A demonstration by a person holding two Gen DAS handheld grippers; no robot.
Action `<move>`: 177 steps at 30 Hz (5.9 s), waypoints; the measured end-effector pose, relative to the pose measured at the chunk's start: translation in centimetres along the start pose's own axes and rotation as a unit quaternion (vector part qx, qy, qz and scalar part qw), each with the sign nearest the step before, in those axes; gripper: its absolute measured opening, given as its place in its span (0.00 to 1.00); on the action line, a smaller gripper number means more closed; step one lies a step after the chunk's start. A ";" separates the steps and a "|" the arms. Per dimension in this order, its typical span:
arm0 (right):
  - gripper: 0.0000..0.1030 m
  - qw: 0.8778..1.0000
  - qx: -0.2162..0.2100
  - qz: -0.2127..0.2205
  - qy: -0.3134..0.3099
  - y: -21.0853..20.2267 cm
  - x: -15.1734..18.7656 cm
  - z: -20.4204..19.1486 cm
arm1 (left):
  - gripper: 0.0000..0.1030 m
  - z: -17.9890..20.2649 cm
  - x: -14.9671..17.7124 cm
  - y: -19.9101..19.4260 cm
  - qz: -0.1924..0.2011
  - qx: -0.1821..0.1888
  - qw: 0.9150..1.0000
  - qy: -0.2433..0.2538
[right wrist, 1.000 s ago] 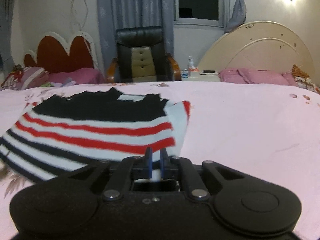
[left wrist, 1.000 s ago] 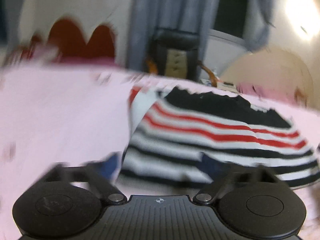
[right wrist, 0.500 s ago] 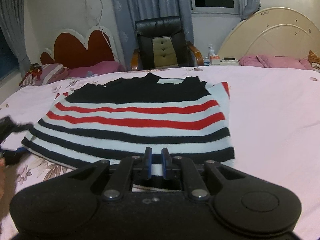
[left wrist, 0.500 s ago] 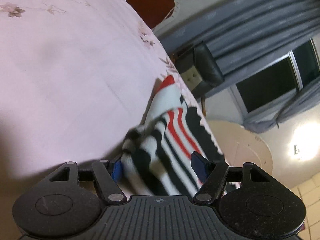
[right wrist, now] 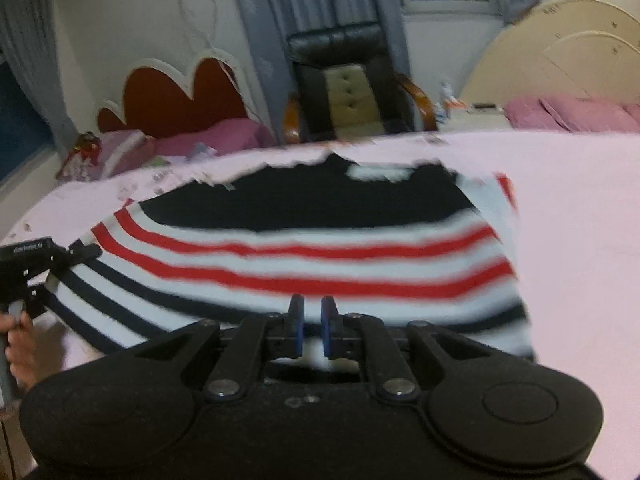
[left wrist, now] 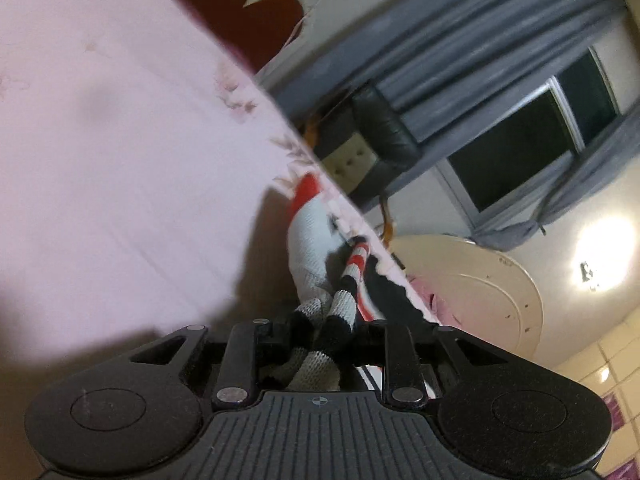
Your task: Fold small clothes
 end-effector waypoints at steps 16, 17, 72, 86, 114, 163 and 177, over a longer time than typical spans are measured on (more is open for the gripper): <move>0.09 0.999 -0.045 -0.016 0.006 5.6 -0.6 -2.0 | 0.76 -1.4 2.2 -2.1 0.029 0.037 0.996 -0.078; 0.09 0.999 -0.046 -0.016 0.008 5.6 -0.6 -1.8 | 0.76 -1.3 2.9 -2.6 0.029 0.034 0.995 -0.084; 0.04 0.989 -0.081 -0.018 0.122 5.9 -0.5 1.9 | 0.17 19.4 8.0 4.3 -0.040 0.100 0.987 0.118; 0.64 0.917 -0.143 0.087 0.362 -6.1 1.2 17.0 | 0.57 21.0 12.3 2.2 -0.120 0.135 0.965 0.188; 0.18 1.000 -0.025 0.013 0.009 -0.9 -1.4 5.4 | 0.65 15.4 6.8 9.7 -0.126 0.006 0.968 0.216; 0.00 0.994 0.065 -0.013 -0.082 -6.4 2.3 8.7 | 0.70 20.3 15.4 6.5 -0.150 -0.014 0.900 0.409; 0.14 0.997 0.066 0.020 -0.035 -9.7 3.6 8.3 | 0.70 20.0 16.0 1.2 -0.112 0.000 0.901 0.420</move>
Point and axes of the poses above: each gripper's, at about its wrist camera, not at the fingertips, and y roughly the way its jaws point, z to its right, x to its underside, the point moved 4 cm from there along y, roughly the way its jaws point, and after that the axes turned 2 degrees about -z, right-handed, at the moved point
